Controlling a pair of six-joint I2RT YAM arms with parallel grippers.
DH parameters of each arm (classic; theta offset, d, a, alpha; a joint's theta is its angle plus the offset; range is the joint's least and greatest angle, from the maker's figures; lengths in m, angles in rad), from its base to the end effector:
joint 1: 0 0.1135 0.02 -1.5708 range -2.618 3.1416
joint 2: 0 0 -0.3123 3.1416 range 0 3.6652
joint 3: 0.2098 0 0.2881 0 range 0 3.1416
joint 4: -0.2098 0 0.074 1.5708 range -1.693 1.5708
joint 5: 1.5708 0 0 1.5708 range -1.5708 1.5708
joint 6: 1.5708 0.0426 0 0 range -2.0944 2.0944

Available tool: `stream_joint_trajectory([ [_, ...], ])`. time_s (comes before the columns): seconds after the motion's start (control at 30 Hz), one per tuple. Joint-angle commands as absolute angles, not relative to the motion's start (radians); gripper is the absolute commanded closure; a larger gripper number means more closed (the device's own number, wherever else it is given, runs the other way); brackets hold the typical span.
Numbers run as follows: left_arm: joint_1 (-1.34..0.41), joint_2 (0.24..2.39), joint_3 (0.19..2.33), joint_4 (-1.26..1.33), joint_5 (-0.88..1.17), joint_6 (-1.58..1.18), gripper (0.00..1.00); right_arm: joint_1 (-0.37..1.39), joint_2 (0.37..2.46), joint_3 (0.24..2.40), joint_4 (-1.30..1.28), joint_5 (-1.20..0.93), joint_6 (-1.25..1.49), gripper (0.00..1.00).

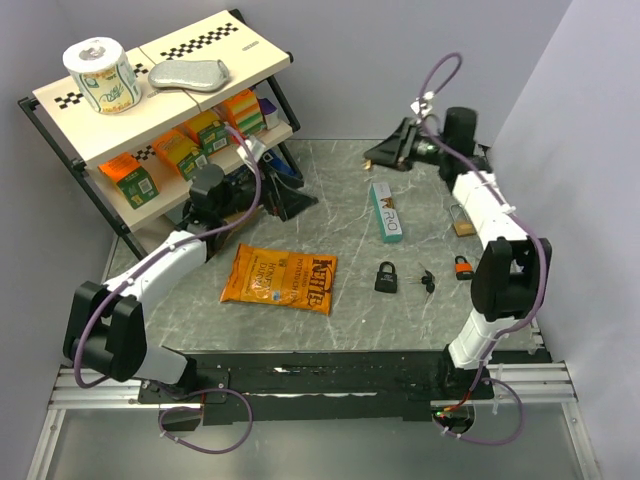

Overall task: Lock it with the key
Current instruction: Pick up the lock from the center of the board.

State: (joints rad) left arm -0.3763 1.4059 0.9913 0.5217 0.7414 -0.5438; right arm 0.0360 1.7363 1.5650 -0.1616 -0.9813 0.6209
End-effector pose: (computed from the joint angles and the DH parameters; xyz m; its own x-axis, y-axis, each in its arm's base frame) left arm 0.3202 -0.1574 0.3742 -0.3782 -0.2608 -0.8882 0.8178 0.3555 -0.4526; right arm 0.4501 0.0516 0.4007 -0.7340 0.2972 -0.6107 -0.4648 0.4357 0.7708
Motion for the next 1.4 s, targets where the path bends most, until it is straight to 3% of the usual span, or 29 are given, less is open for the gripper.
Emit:
stream_joint_trajectory([
  [0.0, -0.397, 1.375, 0.95, 0.631, 0.838, -0.329, 0.01, 0.121, 1.661, 1.47, 0.338, -1.299, 1.007, 1.0],
  [0.17, -0.428, 1.278, 0.87, 0.669, 0.822, -0.123, 0.03, 0.219, 1.634, 1.353, 0.759, -1.385, 1.311, 1.0],
  [0.67, -0.529, 1.114, 0.798, 0.626, 0.92, 0.152, 0.17, 0.397, 1.554, 1.284, 0.831, -1.549, 1.313, 1.0],
  [0.83, -0.549, 1.071, 0.824, 0.508, 0.988, 0.213, 0.21, 0.431, 1.595, 1.258, 1.205, -1.612, 1.604, 1.0],
  [1.37, -0.566, 1.049, 0.842, 0.44, 0.96, 0.16, 0.3, 0.462, 1.566, 1.23, 1.203, -1.632, 1.608, 1.0],
])
